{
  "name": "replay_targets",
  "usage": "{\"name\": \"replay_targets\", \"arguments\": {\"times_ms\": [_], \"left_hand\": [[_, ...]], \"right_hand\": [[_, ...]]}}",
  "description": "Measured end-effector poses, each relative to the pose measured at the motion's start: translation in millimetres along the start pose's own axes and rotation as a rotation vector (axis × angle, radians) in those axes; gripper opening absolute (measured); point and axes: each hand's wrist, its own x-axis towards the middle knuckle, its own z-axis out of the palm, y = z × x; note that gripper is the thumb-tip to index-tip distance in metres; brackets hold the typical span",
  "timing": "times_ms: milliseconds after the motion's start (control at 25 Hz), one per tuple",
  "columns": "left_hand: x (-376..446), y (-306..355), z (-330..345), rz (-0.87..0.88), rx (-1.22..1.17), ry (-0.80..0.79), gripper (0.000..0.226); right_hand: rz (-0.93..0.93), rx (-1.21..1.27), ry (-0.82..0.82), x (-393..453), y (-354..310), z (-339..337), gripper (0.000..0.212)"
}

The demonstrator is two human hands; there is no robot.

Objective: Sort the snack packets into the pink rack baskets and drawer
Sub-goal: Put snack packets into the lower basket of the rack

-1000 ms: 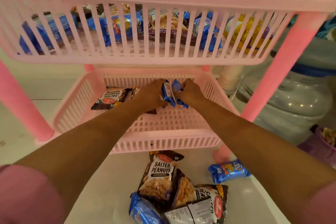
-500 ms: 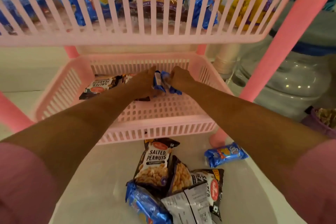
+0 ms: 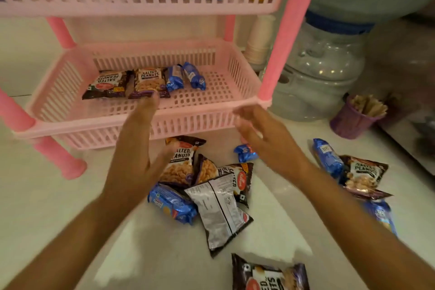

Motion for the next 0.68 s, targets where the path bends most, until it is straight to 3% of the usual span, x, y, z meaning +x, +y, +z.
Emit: {"name": "replay_targets", "arguments": {"times_ms": [120,200,280,360,520,680], "left_hand": [[-83,-3,13,-0.129,-0.035,-0.053,0.073],[-123,-10,20,-0.26,0.027,-0.095,0.083],[-148,-17,25,-0.397,0.147,-0.136,0.087],[-154,-20,26,-0.495,0.295,-0.2,0.074],[-160,-20,33,-0.477,0.477,-0.342,0.062],[-161,-21,34,-0.478,0.521,-0.349,0.059]], "right_hand": [[0.193,0.012,-0.037,-75,34,7,0.013],[0.261,-0.062,-0.075,-115,59,6,0.021],[0.252,-0.192,-0.184,-140,83,4,0.034],[0.183,-0.343,-0.27,-153,99,6,0.041],[0.1,-0.543,-0.288,-156,106,14,0.044],[0.081,-0.608,-0.261,-158,109,16,0.043]]}}
